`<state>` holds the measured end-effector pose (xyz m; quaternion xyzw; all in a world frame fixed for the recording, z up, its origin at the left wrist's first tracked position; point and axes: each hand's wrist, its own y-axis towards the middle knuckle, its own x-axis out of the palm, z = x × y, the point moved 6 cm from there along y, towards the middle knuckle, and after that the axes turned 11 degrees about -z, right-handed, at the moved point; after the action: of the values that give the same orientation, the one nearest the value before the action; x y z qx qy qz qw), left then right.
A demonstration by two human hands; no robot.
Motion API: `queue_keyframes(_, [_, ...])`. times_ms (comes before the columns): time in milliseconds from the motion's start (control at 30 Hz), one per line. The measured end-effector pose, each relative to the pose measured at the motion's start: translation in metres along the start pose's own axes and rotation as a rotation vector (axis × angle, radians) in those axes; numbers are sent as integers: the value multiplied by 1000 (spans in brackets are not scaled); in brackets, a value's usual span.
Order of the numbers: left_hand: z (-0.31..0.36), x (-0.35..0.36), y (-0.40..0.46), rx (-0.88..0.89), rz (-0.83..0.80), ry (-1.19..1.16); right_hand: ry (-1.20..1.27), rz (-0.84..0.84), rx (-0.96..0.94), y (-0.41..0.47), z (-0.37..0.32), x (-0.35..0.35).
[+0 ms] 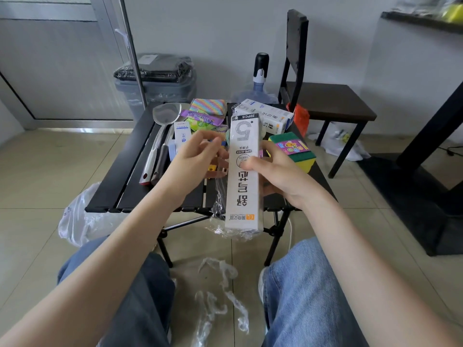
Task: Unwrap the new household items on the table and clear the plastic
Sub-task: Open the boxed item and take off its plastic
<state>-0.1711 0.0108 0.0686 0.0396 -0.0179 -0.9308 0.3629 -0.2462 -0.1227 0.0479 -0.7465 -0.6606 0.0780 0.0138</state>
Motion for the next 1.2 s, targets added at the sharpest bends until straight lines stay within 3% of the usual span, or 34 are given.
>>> queue_keyframes(100, [5, 1, 1, 20, 28, 179, -35, -9, -9, 1, 2, 2])
queue_keyframes(300, [3, -9, 8, 22, 34, 255, -102, -2, 9, -1, 0, 3])
queue_keyframes(433, [11, -12, 3, 139, 196, 615, -104, 17, 46, 0, 0, 3])
queue_keyframes(533, [15, -15, -2, 255, 289, 722, -91, 2, 50, -1, -3, 5])
queue_keyframes(600, [8, -19, -1, 221, 294, 620, -78, -13, 27, -3, -7, 6])
queue_keyframes(733, [-6, -20, 6, 10, 253, 110, 22, -68, 8, -5, -8, 12])
queue_keyframes(800, [-5, -17, 9, -47, 204, -30, 86, -65, 8, -6, -7, 11])
queue_keyframes(933, [3, -12, 11, -39, 113, -48, 41, -24, -3, -7, -7, 8])
queue_keyframes(1200, [6, -14, 16, 10, 50, 186, -44, -57, -6, -8, -1, 13])
